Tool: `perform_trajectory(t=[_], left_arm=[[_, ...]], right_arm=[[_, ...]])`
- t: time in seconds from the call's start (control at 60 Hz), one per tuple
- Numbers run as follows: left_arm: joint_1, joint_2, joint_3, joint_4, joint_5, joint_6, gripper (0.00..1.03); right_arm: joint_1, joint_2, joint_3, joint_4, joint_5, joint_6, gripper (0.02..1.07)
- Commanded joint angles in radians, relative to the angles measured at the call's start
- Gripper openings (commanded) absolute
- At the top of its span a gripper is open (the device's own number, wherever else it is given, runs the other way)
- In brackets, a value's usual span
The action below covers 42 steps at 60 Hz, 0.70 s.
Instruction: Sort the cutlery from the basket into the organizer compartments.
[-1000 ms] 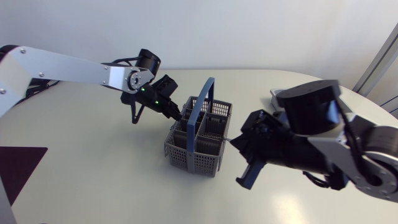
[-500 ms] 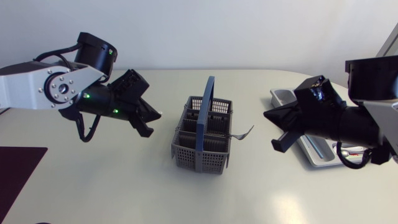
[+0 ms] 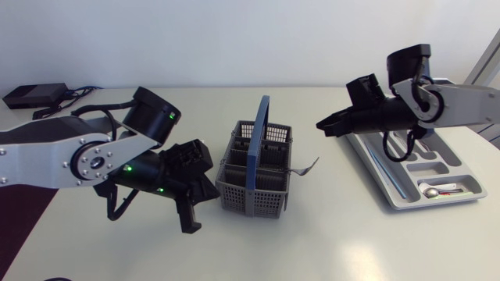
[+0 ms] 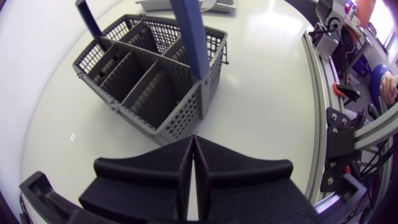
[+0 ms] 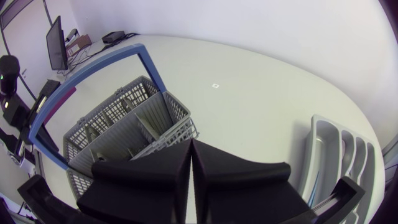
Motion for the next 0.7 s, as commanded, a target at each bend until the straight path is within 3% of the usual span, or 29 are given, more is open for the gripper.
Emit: perform_trajectory(t=[0.0, 0.5, 0.683], left_arm=[[-0.016, 0.042, -0.027, 0.017, 0.006, 0.026, 0.03], [-0.035, 0.21, 0.016, 0.095, 0.005, 0.049, 0.03], [-0.013, 0.253, 0.035, 0.186, 0.002, 0.039, 0.03]], right_arm=[[-0.004, 0.099, 0.074, -0.001, -0.021, 0.063, 0.07], [0.072, 0.469, 0.436, -0.129, -0.056, 0.112, 0.07], [0.077, 0.487, 0.447, -0.192, -0.11, 0.083, 0.07]])
